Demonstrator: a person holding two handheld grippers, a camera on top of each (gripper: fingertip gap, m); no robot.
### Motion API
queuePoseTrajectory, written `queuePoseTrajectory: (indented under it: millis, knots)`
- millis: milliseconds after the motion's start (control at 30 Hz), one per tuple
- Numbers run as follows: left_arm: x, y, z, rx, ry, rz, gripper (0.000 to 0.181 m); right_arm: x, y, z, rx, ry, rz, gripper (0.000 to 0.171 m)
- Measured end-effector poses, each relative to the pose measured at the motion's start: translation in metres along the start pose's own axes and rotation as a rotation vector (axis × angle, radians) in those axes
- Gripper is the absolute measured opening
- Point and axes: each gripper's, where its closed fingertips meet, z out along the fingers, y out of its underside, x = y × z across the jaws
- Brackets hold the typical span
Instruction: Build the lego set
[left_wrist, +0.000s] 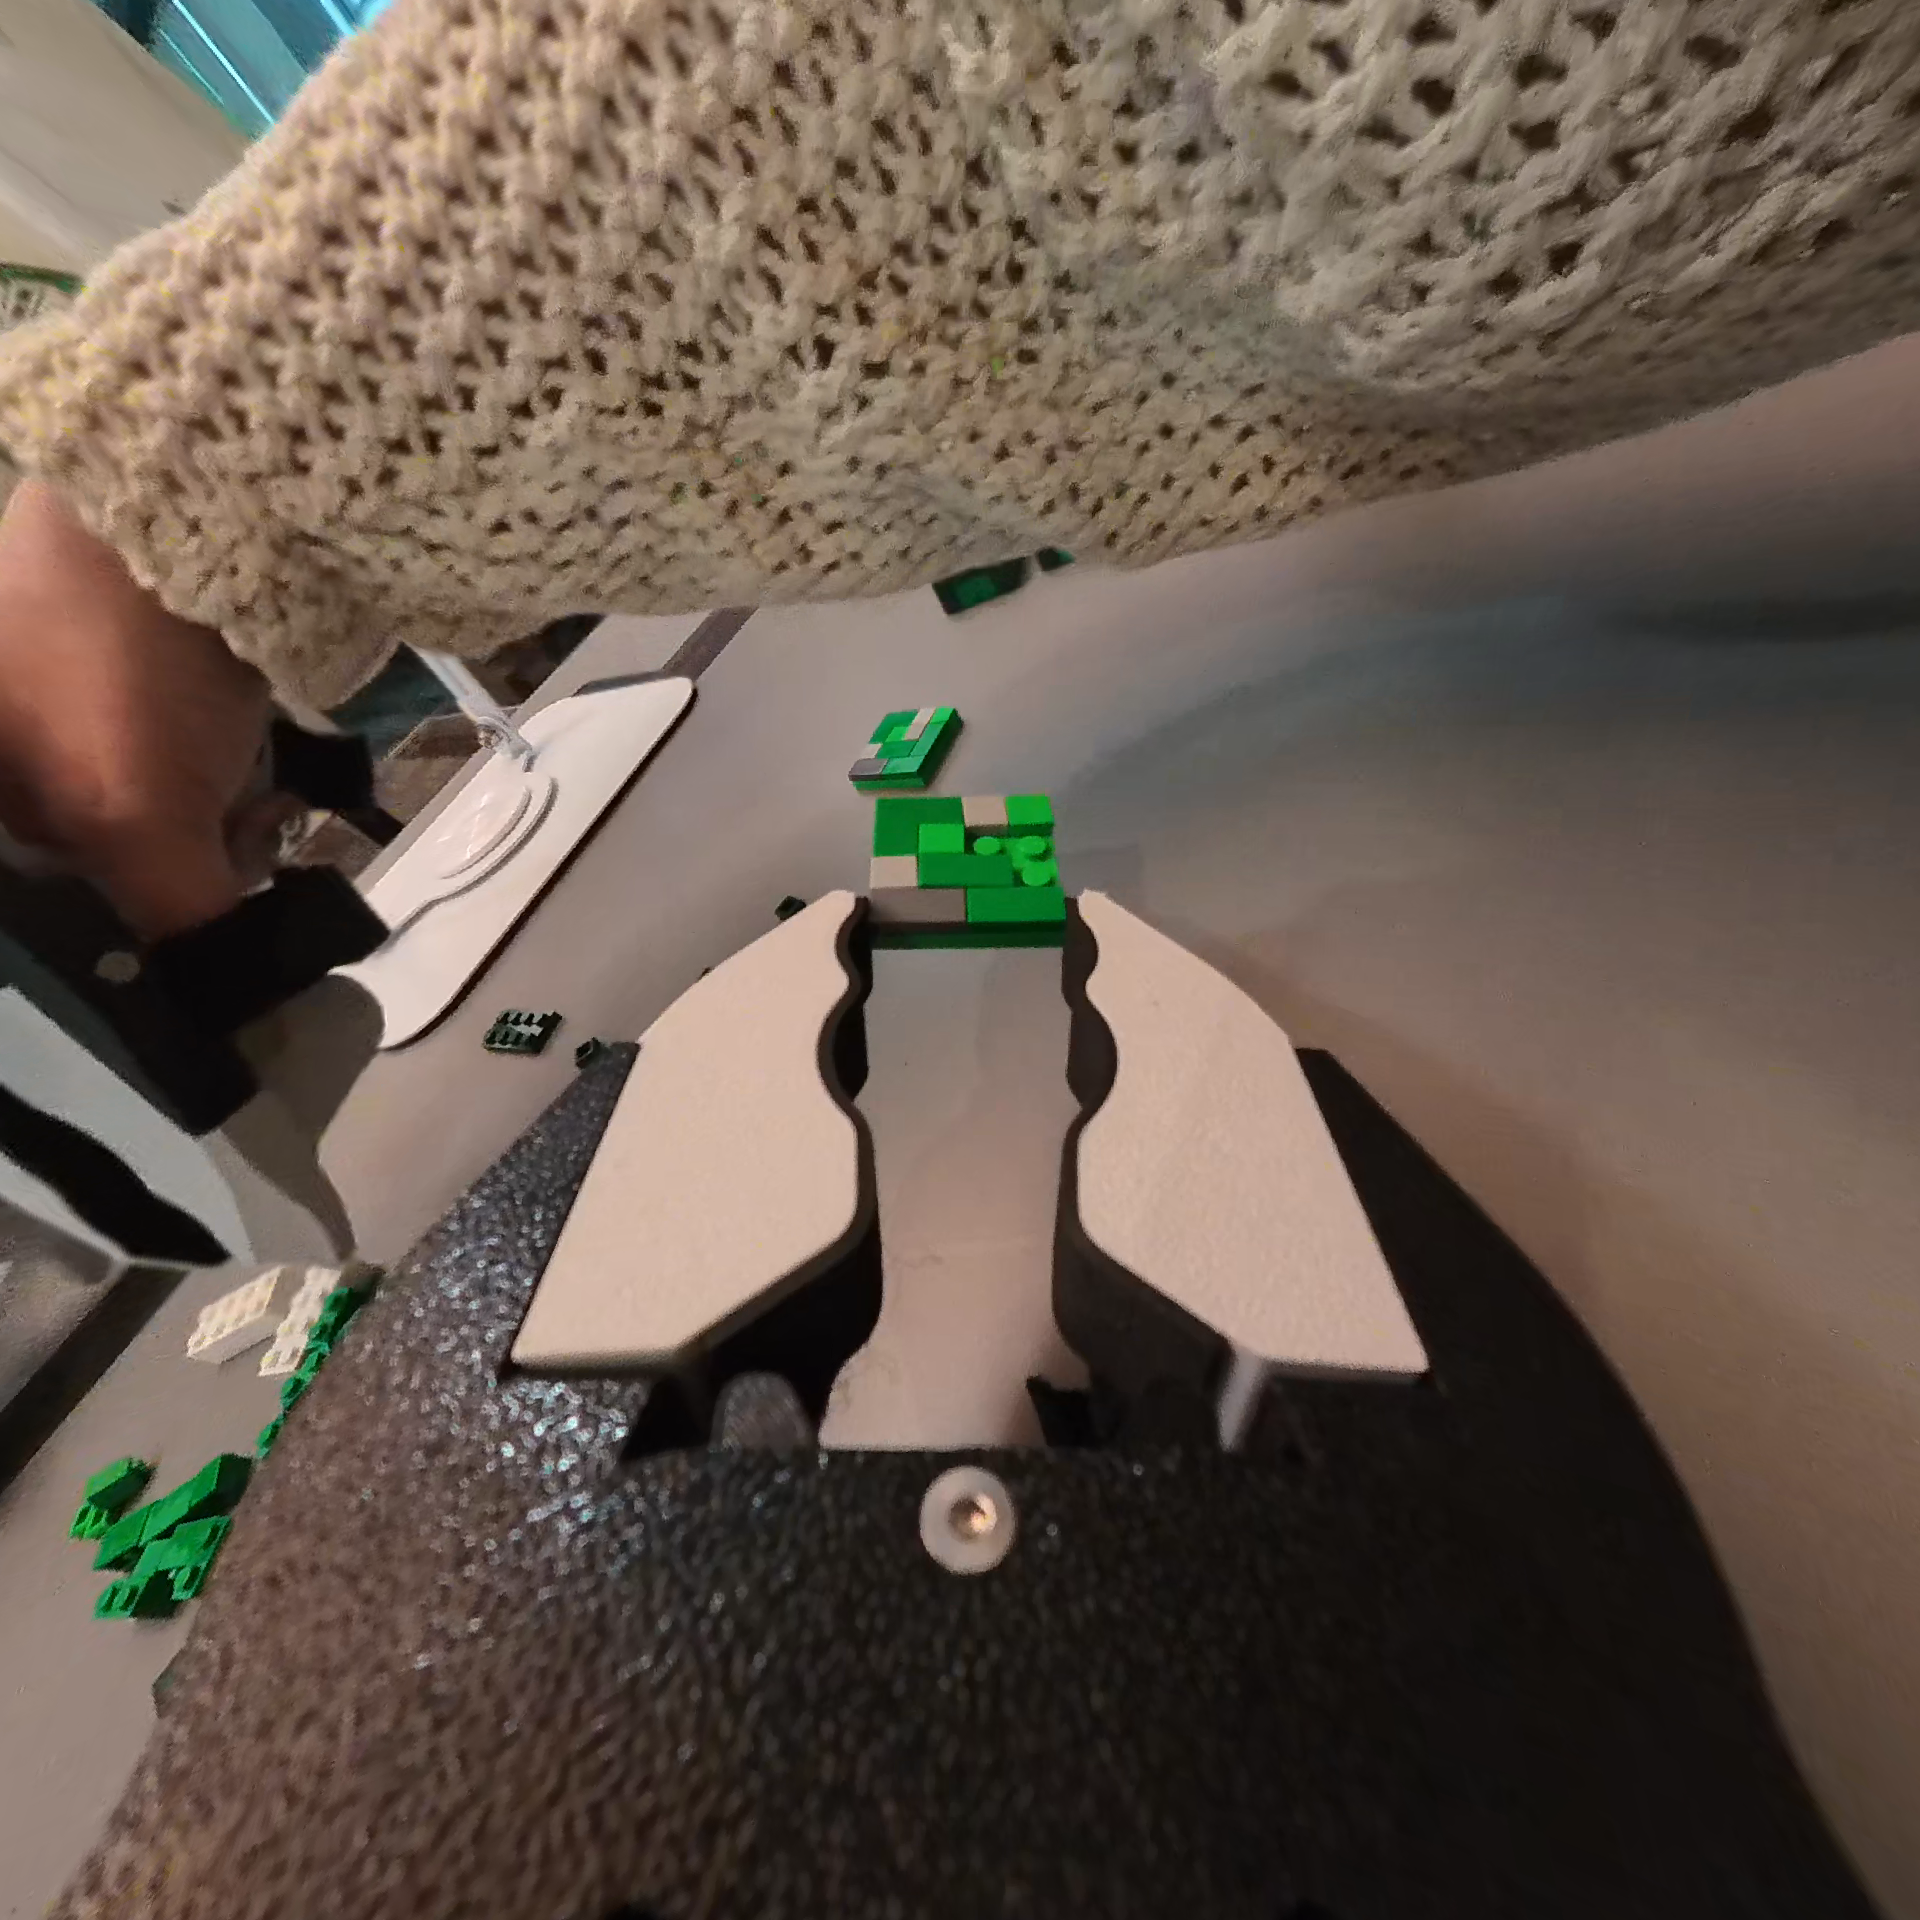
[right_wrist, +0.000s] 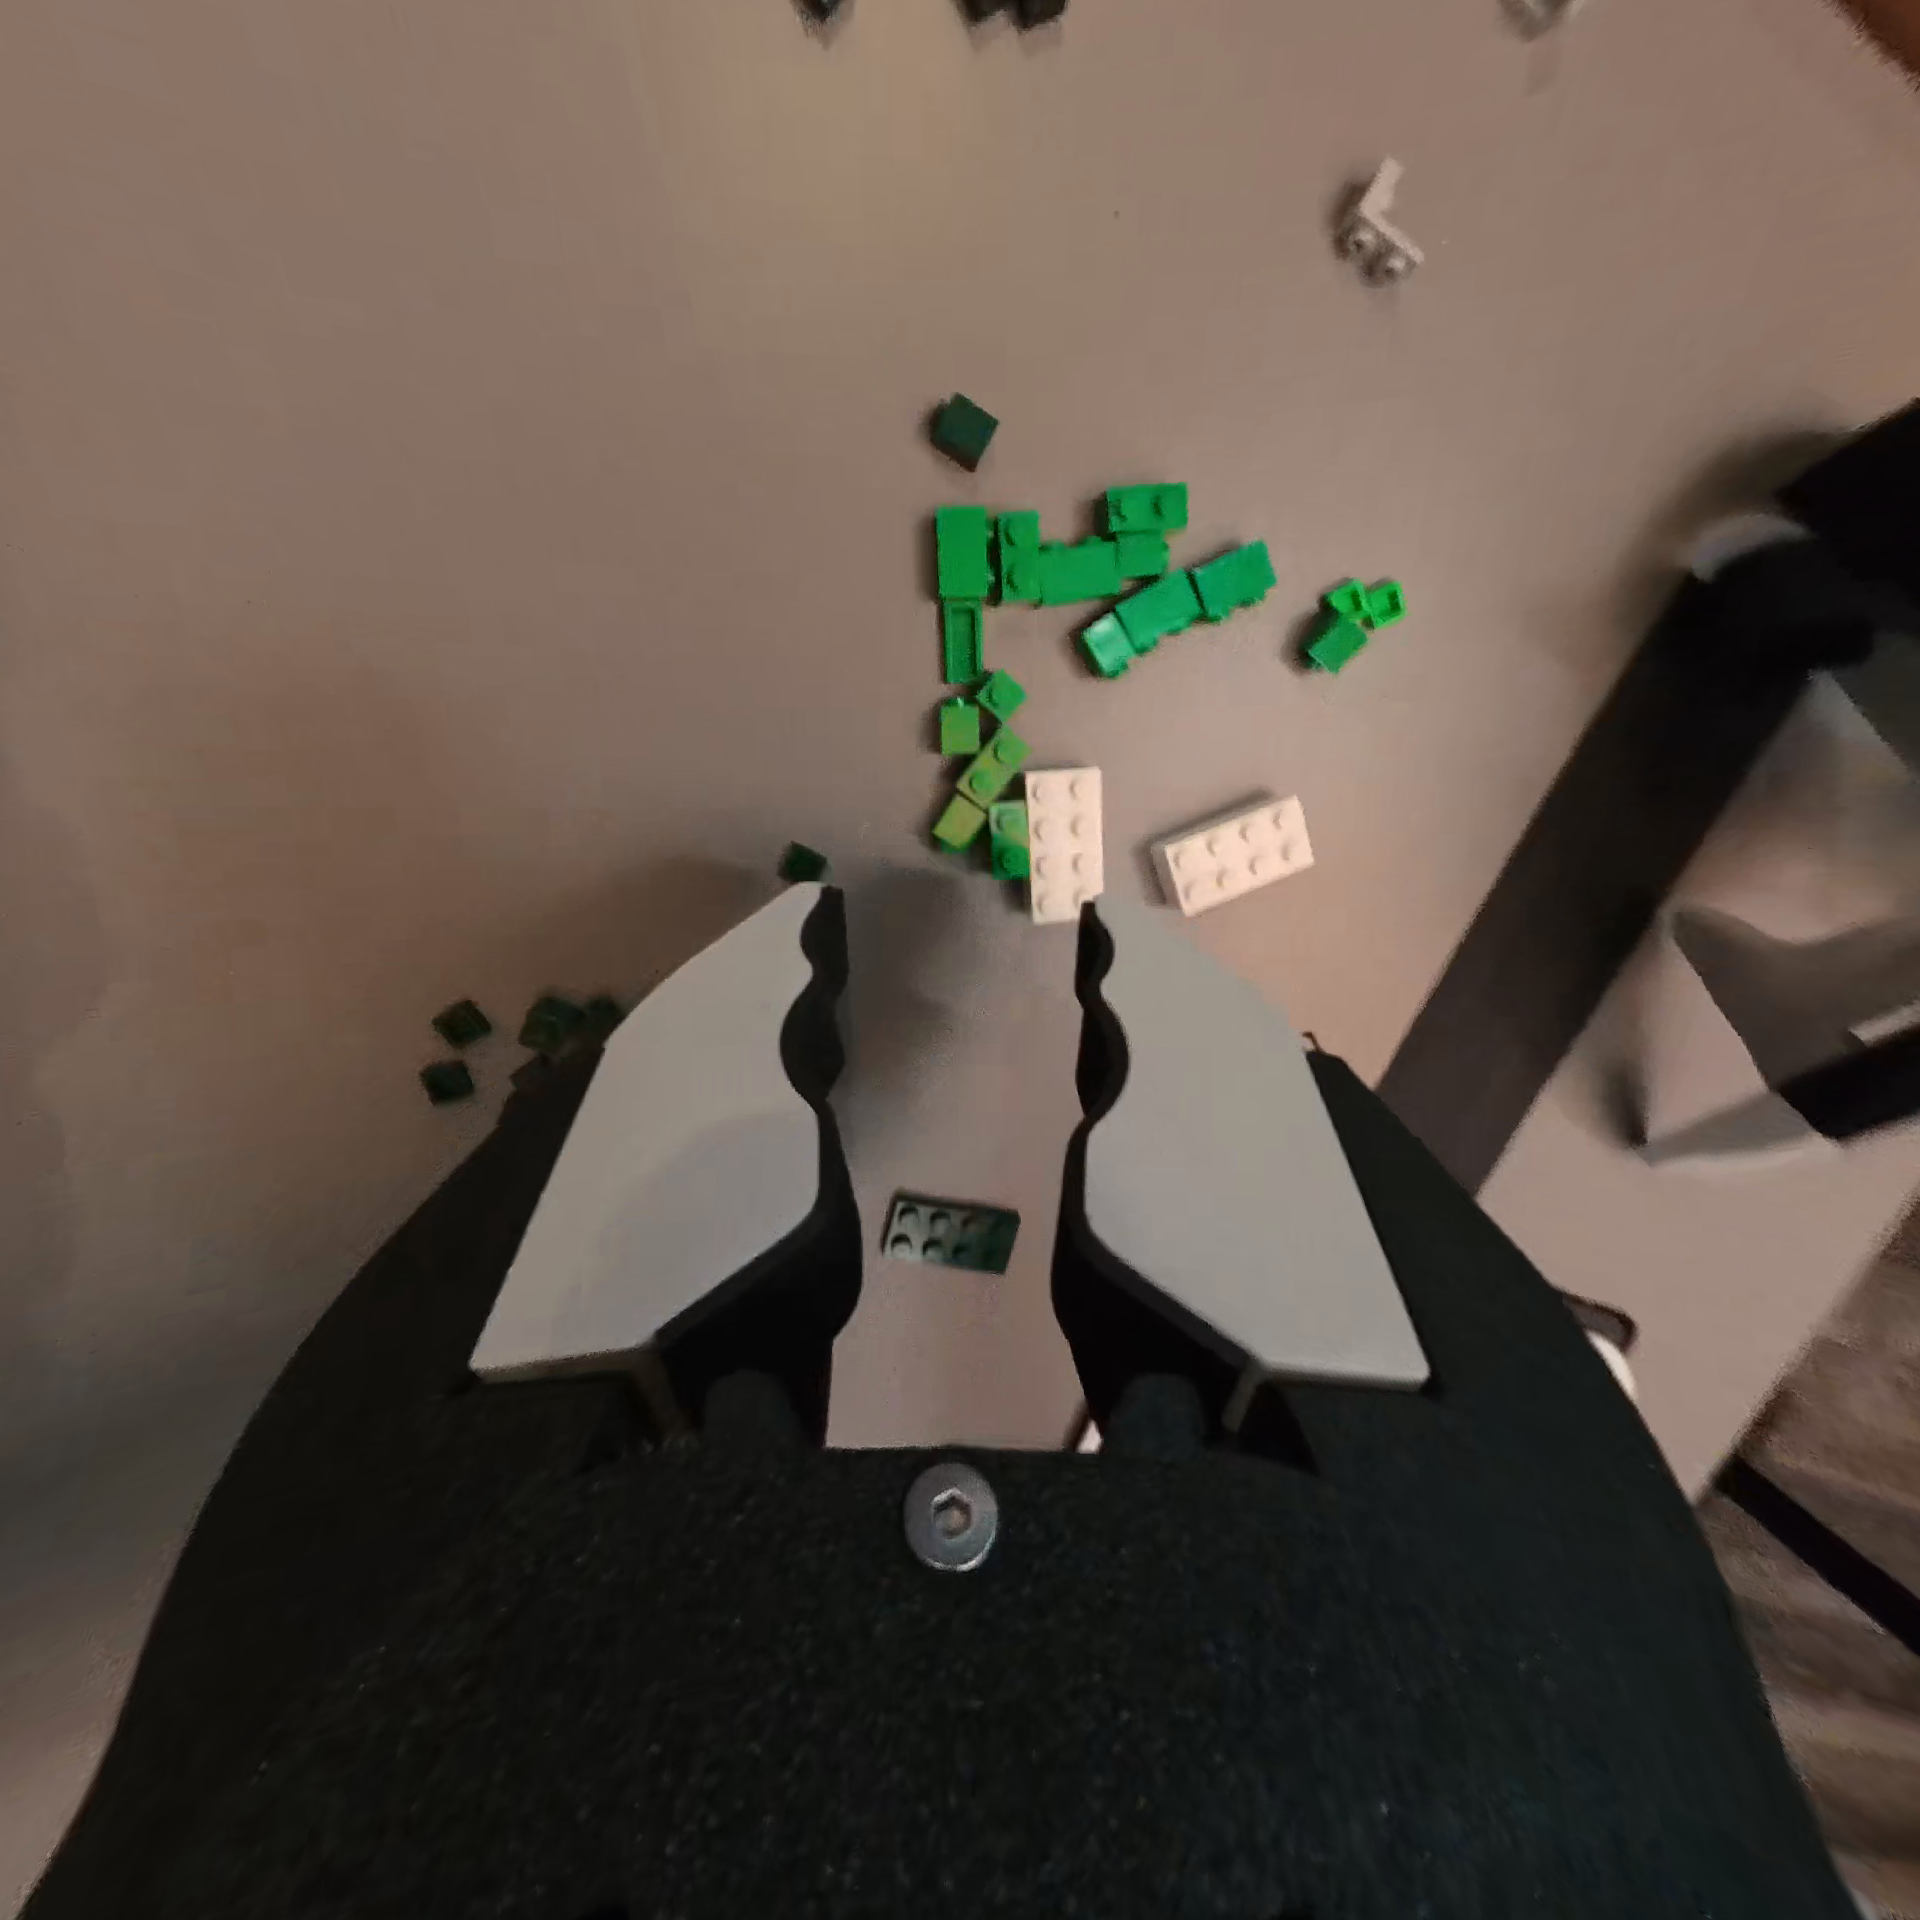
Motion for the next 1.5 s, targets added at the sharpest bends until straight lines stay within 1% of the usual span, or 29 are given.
queuePoseTrajectory:
  millis: [100,200,300,333,367,400,433,533,633,733,833,967,1100,1300,1400,1500]
  knots:
    - [0.0,0.0,-0.001,0.004,0.016,-0.017,0.035,0.005,-0.001,-0.022,0.078,0.161,0.053,0.035]
    - [-0.003,-0.002,-0.002,0.017,0.017,-0.051,0.035,0.01,-0.002,-0.053,0.215,0.373,0.15,0.033]
    - [-0.004,-0.002,-0.003,0.023,0.04,-0.099,0.035,0.003,0.001,-0.091,0.434,0.604,0.266,0.033]
    - [-0.003,-0.003,-0.004,0.023,0.06,-0.124,0.035,-0.003,0.002,-0.104,0.55,0.664,0.339,0.031]
    - [-0.003,-0.003,-0.005,0.029,0.073,-0.153,0.035,-0.015,0.003,-0.112,0.671,0.685,0.405,0.029]
    - [-0.005,-0.004,-0.006,0.041,0.076,-0.182,0.035,-0.028,0.006,-0.117,0.756,0.7,0.456,0.029]
    - [-0.008,-0.006,-0.007,0.054,0.077,-0.206,0.035,-0.038,0.016,-0.12,0.796,0.743,0.503,0.029]
    - [-0.012,-0.008,-0.01,0.08,0.081,-0.256,0.035,-0.066,0.056,-0.117,0.75,0.933,0.563,0.026]
    - [-0.012,-0.008,-0.01,0.086,0.084,-0.264,0.035,-0.095,0.084,-0.118,0.726,1.068,0.58,0.022]
    - [-0.01,-0.008,-0.01,0.079,0.087,-0.247,0.035,-0.114,0.098,-0.129,0.813,1.199,0.61,0.016]
    - [-0.009,-0.007,-0.009,0.071,0.086,-0.239,0.035,-0.116,0.095,-0.142,0.839,1.252,0.545,0.014]
    - [-0.008,-0.006,-0.008,0.061,0.076,-0.222,0.035,-0.111,0.095,-0.131,0.818,1.206,0.561,0.012]
    - [-0.005,-0.005,-0.006,0.045,0.064,-0.187,0.035,-0.116,0.089,-0.137,0.861,1.22,0.511,0.009]
    - [-0.003,-0.004,-0.005,0.033,0.052,-0.152,0.035,-0.112,0.105,-0.154,0.903,1.324,0.582,0.009]
    - [-0.003,-0.004,-0.006,0.033,0.042,-0.144,0.035,-0.114,0.11,-0.159,0.959,1.314,0.621,0.008]
    - [-0.003,-0.004,-0.006,0.036,0.036,-0.138,0.035,-0.113,0.111,-0.158,0.961,1.31,0.636,0.008]
